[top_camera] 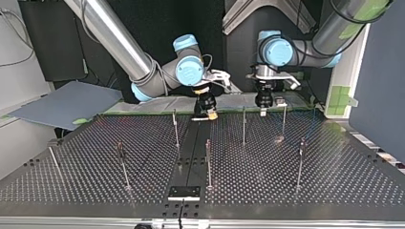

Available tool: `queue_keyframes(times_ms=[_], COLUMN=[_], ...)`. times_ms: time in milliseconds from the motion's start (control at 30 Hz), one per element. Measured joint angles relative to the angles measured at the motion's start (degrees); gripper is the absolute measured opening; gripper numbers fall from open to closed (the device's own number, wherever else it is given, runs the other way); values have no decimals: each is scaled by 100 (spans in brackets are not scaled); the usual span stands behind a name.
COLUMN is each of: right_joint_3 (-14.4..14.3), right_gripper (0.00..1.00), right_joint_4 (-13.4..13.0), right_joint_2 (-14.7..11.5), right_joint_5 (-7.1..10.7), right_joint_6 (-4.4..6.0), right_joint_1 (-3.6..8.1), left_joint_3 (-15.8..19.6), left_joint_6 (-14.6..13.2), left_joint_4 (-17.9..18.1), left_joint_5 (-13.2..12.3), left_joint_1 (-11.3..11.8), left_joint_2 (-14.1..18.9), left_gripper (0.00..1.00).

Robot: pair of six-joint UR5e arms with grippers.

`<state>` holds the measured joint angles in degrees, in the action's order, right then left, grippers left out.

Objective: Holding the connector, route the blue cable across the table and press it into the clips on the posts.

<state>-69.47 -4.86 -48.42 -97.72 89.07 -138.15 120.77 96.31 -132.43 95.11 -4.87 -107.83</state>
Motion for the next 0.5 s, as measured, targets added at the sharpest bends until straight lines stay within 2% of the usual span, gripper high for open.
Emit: queue_keyframes(times_ms=[133,333,500], right_joint_3=[-8,-7,-8], right_gripper=[0,0,0], right_joint_4=[-150,-433,-576], right_joint_2=[3,9,26], right_joint_5=[20,93,156], right_joint_6=[6,70,108], right_joint_1=[18,53,42], left_joint_3=[-44,-93,-96], left_joint_6=[10,60,70], left_joint_4=[124,150,135], left_joint_5=[-25,-82,-82], left_joint_1=[10,17,14], left_joint_2=[-181,-468,-551], left_gripper=[0,0,0])
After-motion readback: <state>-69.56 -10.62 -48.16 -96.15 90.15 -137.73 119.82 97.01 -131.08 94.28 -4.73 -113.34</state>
